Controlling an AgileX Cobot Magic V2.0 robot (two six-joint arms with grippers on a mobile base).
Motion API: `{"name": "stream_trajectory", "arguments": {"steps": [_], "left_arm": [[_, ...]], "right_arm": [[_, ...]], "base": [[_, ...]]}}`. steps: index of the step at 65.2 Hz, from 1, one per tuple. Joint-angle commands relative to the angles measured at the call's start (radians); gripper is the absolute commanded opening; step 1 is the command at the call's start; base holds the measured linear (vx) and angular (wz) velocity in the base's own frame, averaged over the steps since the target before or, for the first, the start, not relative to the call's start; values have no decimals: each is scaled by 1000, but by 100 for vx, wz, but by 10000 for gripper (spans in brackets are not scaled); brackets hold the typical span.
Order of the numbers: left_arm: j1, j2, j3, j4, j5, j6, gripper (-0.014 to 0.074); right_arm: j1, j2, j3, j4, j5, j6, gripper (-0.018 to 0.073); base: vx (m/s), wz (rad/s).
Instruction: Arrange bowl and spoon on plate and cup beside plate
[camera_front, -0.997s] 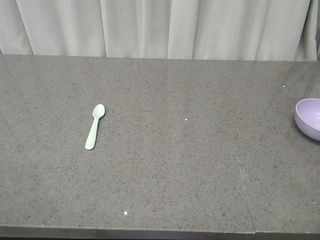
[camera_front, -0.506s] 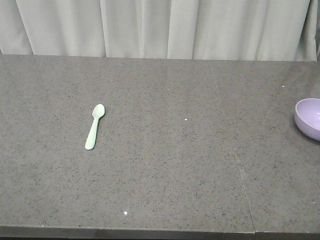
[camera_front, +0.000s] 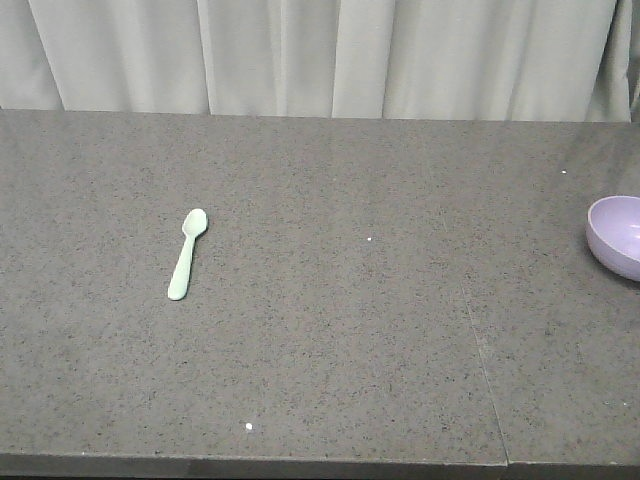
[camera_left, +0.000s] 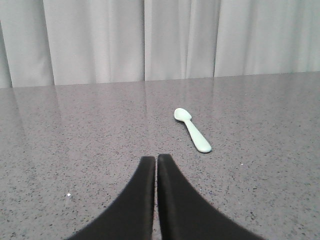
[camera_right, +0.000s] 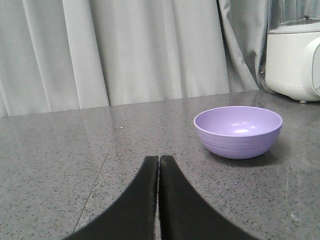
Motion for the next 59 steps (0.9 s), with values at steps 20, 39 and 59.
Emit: {"name": "stream_trajectory", "arguments": {"steps": [20, 39, 59], "left_arm": [[-5, -17, 25, -12, -73, 2, -6], [-5, -17, 25, -12, -73, 2, -6], [-5, -17, 25, -12, -73, 2, -6]], "right_arm": [[-4, -11, 14, -3, -75, -9, -5], [-4, -11, 14, -3, -75, -9, -5], [-4, -11, 14, -3, -75, -9, -5]], "base": [[0, -1], [0, -1], [0, -2]]}}
